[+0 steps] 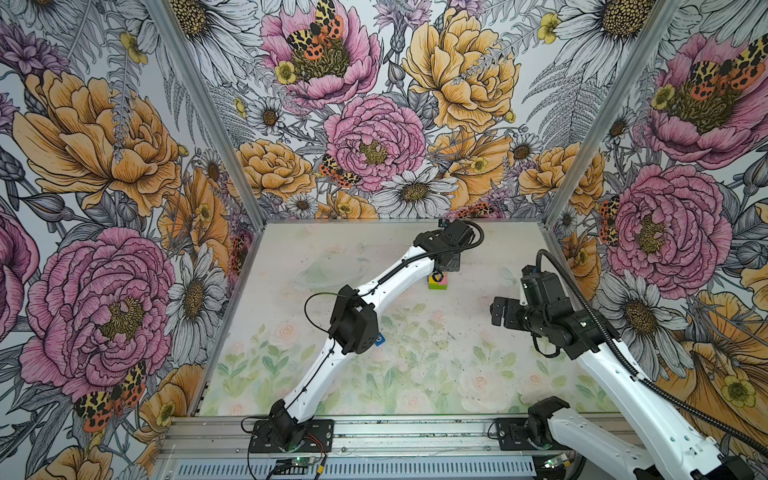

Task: Build the wood block tower
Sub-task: 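Lower the light-blue cube onto the wooden block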

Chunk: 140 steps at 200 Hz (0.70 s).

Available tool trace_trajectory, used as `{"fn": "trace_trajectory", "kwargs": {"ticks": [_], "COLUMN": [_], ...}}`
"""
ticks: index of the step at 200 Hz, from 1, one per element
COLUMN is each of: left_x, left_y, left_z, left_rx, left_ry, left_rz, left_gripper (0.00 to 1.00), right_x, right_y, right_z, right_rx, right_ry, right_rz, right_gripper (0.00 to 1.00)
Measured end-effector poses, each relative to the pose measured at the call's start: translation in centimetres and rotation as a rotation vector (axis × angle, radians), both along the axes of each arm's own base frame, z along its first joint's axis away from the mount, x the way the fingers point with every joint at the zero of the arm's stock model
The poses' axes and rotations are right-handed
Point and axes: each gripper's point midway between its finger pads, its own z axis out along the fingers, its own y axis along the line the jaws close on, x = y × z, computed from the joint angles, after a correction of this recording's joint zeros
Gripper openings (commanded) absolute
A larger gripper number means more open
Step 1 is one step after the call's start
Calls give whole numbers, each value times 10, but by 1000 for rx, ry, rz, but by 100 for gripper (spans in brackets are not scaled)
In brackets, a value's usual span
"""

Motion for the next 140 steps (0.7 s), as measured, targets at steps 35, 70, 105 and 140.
{"fn": "trace_trajectory", "kwargs": {"ticks": [35,70,105,140], "left_x": [1,3,6,8], "left_y": [1,4,7,9], "left_z": [0,1,1,1], "left_rx": [2,6,8,10], "left_ry": [-4,-7,-10,-11], "left_rz": [4,11,19,25], "left_gripper": [20,20,20,20], "right_x": [0,0,0,0], "right_y": [0,0,0,0], "right_z": [0,0,0,-1], "right_rx": [0,0,0,-1], "right_ry": [1,2,2,3], "right_rz": [0,0,1,1], "right_gripper": [100,100,100,100]}}
